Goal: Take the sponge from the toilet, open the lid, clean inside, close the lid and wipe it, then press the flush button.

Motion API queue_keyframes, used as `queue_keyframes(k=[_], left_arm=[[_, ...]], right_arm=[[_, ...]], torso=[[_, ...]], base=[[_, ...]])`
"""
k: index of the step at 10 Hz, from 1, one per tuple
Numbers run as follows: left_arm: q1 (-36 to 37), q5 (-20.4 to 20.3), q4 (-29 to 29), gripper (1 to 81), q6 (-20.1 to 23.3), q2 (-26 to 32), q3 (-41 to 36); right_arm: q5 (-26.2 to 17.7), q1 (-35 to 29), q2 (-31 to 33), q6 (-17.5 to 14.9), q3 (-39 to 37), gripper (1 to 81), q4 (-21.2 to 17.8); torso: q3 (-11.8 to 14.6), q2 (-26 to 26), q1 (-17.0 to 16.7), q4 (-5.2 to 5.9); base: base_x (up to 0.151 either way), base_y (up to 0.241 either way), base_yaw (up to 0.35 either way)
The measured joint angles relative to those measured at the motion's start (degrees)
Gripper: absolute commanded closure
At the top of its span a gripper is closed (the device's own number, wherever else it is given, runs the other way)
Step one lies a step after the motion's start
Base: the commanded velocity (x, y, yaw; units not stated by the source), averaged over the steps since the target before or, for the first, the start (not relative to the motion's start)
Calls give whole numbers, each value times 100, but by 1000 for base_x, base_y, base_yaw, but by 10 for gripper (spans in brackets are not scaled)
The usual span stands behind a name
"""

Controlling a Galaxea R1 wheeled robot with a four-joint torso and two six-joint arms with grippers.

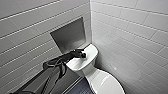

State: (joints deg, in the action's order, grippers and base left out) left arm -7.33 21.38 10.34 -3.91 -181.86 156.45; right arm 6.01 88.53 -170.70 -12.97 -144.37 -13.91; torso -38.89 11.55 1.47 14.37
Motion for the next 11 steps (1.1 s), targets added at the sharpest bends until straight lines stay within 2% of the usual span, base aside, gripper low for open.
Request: queue_keyframes(k=[4,7,11], left_arm=[[72,151,236,811,1,547,-2029],[218,171,327,811,0,1681,-3366],[206,177,488,811,0,3018,-5786]], right_arm=[[0,-13,0,0,0,811,0],[0,-16,-2,0,0,811,0],[-6,-30,-5,0,-2,811,0]], torso=[[-2,0,0,0],[-2,0,0,0],[-2,0,0,0]], base=[[0,0,0],[0,0,0],[0,0,0]])
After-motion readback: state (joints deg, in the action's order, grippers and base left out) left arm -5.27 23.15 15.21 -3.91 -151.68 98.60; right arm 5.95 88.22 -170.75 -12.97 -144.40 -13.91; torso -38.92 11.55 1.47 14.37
